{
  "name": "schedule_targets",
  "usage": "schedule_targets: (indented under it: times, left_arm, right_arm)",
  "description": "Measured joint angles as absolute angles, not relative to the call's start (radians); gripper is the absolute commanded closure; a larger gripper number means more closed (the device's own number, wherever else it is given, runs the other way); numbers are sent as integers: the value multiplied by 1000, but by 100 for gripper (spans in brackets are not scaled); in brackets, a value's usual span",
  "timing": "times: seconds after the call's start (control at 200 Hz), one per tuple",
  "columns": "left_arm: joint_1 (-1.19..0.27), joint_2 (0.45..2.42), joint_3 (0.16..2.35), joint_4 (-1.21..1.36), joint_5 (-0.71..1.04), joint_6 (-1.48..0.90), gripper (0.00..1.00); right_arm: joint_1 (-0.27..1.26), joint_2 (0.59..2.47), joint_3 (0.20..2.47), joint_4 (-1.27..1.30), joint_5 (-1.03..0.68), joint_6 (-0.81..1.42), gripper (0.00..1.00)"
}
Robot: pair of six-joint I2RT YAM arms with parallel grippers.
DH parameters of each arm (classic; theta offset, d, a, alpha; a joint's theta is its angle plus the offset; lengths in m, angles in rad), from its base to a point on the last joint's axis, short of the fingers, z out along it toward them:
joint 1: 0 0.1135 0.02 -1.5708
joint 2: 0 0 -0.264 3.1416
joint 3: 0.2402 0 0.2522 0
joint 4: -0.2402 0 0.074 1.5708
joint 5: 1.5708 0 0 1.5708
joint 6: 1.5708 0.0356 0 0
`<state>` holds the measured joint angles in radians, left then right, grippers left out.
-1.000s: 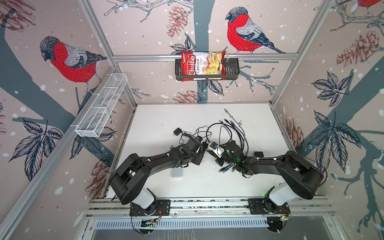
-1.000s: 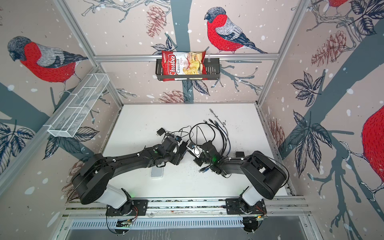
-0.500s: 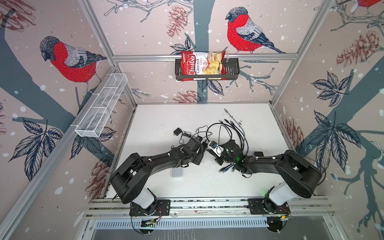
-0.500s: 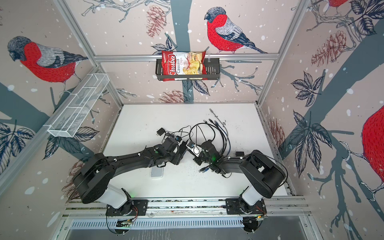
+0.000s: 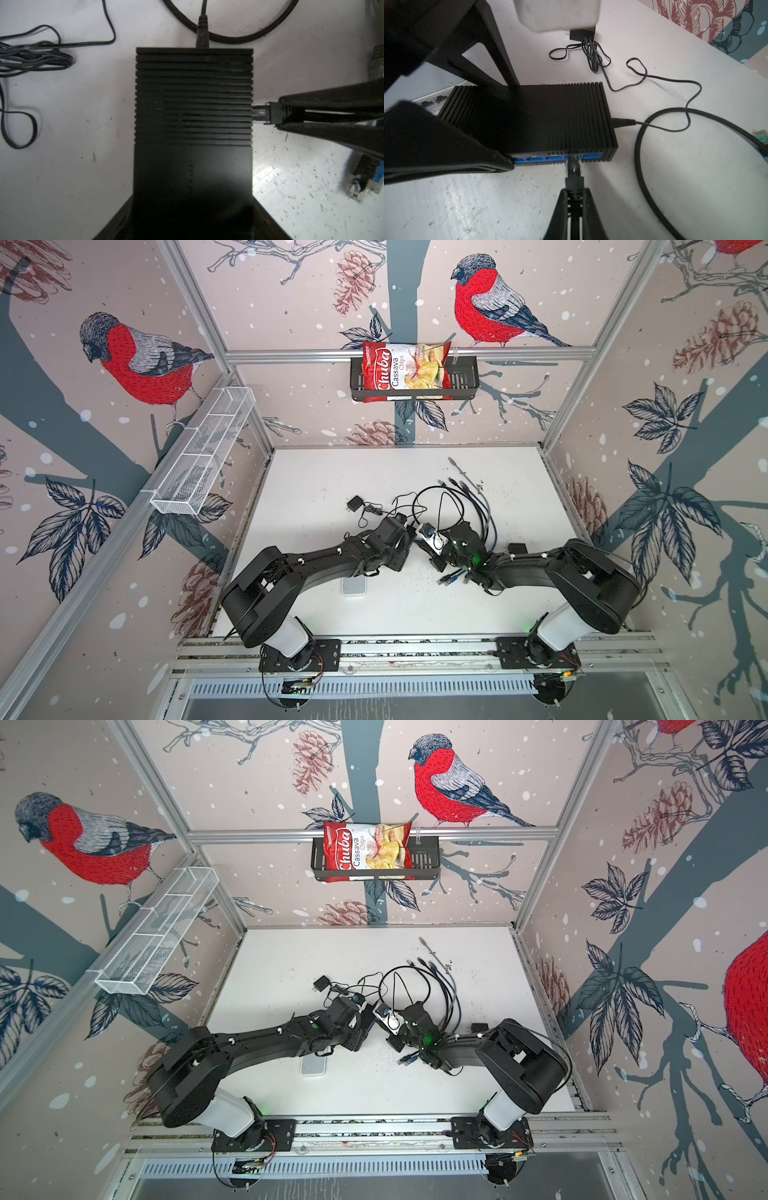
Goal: Insert the plug into the switch port
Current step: 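Push the plug into the port with the right gripper while the left holds the switch, then open the right gripper and withdraw it toward the cable bundle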
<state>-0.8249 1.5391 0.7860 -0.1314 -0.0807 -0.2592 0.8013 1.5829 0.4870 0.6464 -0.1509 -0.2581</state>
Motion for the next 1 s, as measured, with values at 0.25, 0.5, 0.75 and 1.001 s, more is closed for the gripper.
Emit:
schedule_targets:
  times: [0.25, 0.5, 0.75, 1.001]
  left_arm:
    - [-869, 1539, 787, -131, -126, -283, 64]
    - [-877, 1500, 761, -110, -150, -286, 64]
    - [-870, 1520, 787, -84, -247, -332, 64]
    - [-775, 1587, 797, -105, -273, -435, 62]
  right_arm:
    - [808, 1585, 485, 649, -139, -256, 100]
    - [813, 1594, 499, 648, -136, -257, 98]
    - [802, 1587, 554, 640, -87, -276, 77]
    - [733, 1485, 578, 653, -33, -287, 67]
